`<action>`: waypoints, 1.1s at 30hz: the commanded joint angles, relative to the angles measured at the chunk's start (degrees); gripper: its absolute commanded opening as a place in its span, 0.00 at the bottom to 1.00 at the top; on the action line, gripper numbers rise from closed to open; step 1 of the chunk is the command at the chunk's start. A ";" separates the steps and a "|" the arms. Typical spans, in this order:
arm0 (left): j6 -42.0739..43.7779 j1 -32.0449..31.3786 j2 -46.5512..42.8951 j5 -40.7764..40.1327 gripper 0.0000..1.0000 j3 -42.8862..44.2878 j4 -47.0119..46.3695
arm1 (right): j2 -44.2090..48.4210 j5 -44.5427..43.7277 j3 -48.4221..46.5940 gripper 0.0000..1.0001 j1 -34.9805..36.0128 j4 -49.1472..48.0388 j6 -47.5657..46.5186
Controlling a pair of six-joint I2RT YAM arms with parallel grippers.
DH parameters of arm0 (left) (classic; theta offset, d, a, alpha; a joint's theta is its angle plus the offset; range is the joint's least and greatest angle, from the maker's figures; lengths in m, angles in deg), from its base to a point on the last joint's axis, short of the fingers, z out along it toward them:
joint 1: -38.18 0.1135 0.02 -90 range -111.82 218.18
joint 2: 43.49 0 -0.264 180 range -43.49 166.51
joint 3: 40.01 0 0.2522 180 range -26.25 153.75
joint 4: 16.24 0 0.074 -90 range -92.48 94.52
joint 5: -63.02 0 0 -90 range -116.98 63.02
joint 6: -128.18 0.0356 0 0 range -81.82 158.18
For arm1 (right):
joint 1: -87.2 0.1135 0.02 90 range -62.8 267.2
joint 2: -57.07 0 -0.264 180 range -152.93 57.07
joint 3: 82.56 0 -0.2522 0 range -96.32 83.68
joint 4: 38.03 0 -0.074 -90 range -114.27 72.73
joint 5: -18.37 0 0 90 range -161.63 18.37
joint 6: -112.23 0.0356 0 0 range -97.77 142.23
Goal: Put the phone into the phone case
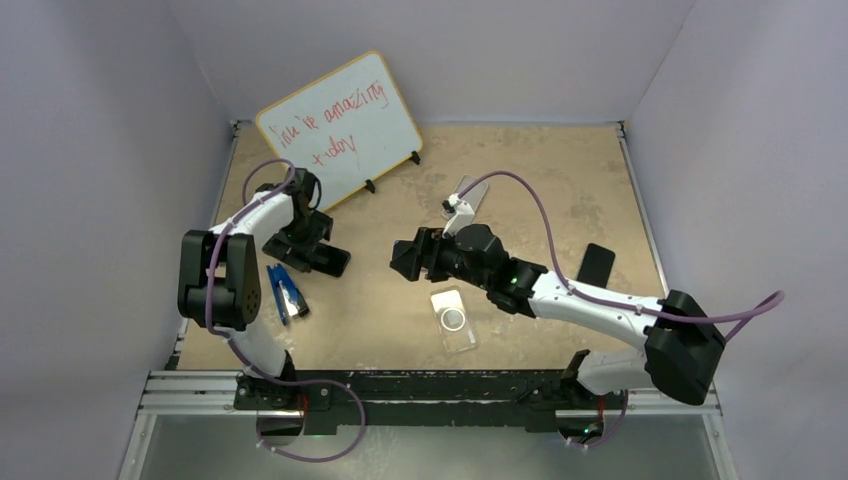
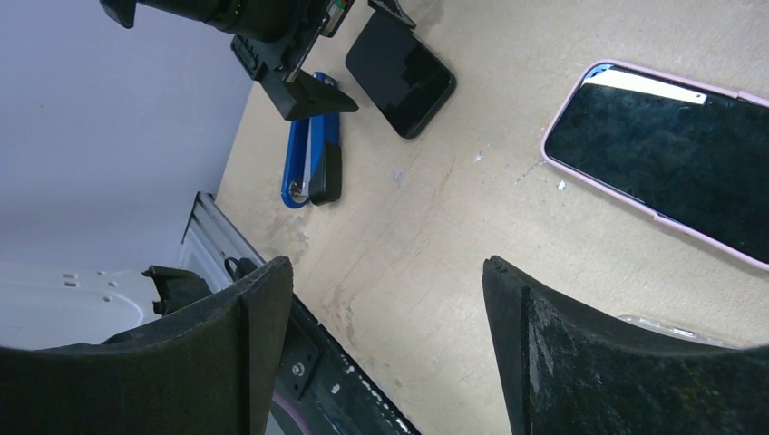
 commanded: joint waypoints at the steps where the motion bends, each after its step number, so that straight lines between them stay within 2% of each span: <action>1: -1.87 0.39 0.85 -1.92 0.97 0.56 -1.63 | 1.98 -1.65 0.81 0.78 0.09 0.88 -1.64; 11: -2.95 0.40 6.02 -2.24 0.97 3.08 -0.02 | 2.99 -1.84 1.64 0.79 0.09 1.48 -1.47; 15: -3.26 0.40 6.70 -1.95 0.93 2.78 1.10 | 2.84 -1.96 1.14 0.80 0.14 1.98 -1.57; 21: -1.21 0.31 5.97 0.66 0.80 1.00 1.07 | 1.83 -1.74 0.80 0.80 0.14 1.93 -1.31; 25: 2.17 0.23 3.36 3.97 0.66 -0.86 -0.12 | 0.81 -1.42 0.67 0.80 0.10 1.93 -1.06; 30: 4.50 -0.73 -3.08 4.05 0.58 -4.19 -0.39 | -0.84 -0.19 0.49 0.80 0.13 1.66 -0.26; 33: 5.08 -1.04 -6.62 6.80 0.54 -7.84 -1.74 | -2.44 1.32 0.75 0.79 0.13 0.15 0.78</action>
